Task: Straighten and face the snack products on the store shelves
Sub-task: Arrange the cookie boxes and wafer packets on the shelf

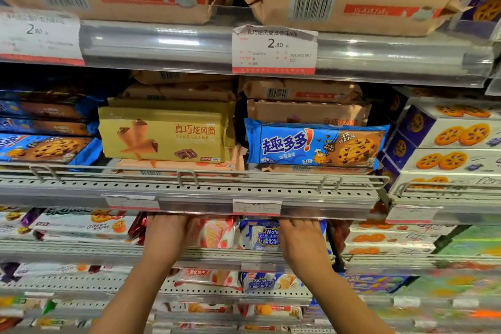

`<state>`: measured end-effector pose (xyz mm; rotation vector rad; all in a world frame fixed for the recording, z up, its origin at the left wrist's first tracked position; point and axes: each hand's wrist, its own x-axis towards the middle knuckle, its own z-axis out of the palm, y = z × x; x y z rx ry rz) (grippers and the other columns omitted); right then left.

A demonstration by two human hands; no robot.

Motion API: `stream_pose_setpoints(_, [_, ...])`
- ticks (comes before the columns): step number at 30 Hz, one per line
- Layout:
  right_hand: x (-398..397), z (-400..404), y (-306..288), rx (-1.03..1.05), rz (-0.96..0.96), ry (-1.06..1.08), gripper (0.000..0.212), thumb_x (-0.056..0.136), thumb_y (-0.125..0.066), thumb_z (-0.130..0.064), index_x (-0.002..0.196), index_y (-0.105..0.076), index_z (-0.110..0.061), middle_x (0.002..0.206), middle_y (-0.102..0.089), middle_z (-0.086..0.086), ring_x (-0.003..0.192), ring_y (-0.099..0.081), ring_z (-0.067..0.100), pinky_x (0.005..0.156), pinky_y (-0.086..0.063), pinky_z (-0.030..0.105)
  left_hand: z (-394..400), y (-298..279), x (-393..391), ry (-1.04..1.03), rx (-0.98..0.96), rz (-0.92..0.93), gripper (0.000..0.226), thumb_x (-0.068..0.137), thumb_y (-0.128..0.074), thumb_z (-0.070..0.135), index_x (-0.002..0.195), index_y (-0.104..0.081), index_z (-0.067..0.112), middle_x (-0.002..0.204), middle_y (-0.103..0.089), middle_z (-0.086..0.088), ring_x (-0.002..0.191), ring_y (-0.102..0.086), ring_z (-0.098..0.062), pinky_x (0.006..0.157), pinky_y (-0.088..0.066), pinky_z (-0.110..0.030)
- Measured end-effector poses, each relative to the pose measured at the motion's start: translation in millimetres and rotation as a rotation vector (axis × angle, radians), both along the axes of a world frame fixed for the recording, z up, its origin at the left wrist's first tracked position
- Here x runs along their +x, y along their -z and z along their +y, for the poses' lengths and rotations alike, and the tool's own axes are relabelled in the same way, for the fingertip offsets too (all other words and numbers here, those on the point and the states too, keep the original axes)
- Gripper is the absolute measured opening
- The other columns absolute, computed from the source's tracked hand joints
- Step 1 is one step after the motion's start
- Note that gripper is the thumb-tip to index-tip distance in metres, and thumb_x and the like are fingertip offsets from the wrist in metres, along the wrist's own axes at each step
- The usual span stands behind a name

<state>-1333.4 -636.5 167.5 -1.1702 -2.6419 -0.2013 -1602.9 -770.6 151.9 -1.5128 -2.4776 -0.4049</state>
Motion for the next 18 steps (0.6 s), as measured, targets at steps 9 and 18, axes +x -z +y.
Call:
stream_pose_setpoints(9, [-6,-1,-6,-0.126,-0.131,0.116,0.025,0.056,-0.087,-0.013,0.066,-0.066,-0.022,0.053,-0.061,-0.002,0.049,-0.06,0.023,0.065,-0.053,0.039,-4,5,-27,0.161,0.082,-0.003,0.027,0.09,-0.069,0.046,0.07,-0.078,0.029,0.047,-0.062,0.008,0.039,-0.058,-0.012,0.048,-0.048,-0.022])
stream_pose_setpoints(18, [5,4,-1,-0.105,-0.141,-0.004,0.04,0.099,-0.052,-0.035,0.136,-0.058,-0.023,0.123,-0.068,0.004,0.117,-0.061,0.03,0.11,-0.038,0.047,-6,-5,-18,0.13,-0.065,-0.038,0.019,0.099,-0.058,0.041,0.097,-0.072,0.028,0.08,-0.073,0.006,0.071,-0.069,-0.017,0.061,-0.049,-0.031])
